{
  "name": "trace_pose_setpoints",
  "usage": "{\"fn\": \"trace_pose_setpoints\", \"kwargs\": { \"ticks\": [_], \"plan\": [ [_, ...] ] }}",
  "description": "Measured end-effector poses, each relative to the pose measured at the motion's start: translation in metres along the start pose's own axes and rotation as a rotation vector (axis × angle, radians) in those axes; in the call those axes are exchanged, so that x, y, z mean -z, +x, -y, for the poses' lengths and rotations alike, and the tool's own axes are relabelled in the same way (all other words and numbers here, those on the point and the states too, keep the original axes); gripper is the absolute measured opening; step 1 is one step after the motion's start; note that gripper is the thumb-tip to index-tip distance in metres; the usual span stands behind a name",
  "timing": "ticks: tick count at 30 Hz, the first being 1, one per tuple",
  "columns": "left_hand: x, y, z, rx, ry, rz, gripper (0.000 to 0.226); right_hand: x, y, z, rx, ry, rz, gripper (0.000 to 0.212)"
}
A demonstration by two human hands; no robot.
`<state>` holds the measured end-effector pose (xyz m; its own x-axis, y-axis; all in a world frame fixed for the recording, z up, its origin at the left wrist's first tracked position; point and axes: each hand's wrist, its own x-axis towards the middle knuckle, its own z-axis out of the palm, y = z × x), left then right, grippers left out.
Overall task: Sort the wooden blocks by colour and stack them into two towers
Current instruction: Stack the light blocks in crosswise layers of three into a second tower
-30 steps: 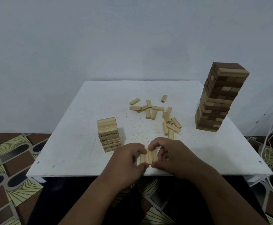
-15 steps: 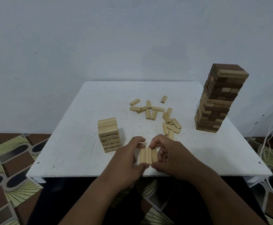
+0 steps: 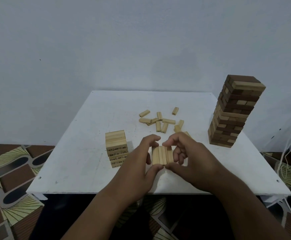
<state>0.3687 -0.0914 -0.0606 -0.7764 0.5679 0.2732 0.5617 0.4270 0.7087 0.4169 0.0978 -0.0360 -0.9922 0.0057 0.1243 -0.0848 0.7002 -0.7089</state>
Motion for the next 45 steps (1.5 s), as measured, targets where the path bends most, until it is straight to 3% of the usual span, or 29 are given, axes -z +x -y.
{"fn": "trace_pose_setpoints", "kwargs": {
  "ticks": [7,16,28,45],
  "plan": [
    [0.049,-0.003,-0.014,-0.068,0.032,-0.163,0.073,0.012,0.017,0.050,0.142,0.104,-0.017,0.057],
    [0.093,-0.012,0.029,0.064,-0.081,-0.284,0.077,-0.020,0.063,0.082,0.230,0.095,0.088,0.053],
    [0.083,-0.003,0.060,0.178,-0.128,-0.256,0.077,-0.038,0.091,0.073,0.136,0.002,0.166,0.058],
    [0.079,-0.002,0.066,0.211,-0.130,-0.250,0.080,-0.043,0.097,0.067,0.129,-0.008,0.189,0.062]
  ]
}}
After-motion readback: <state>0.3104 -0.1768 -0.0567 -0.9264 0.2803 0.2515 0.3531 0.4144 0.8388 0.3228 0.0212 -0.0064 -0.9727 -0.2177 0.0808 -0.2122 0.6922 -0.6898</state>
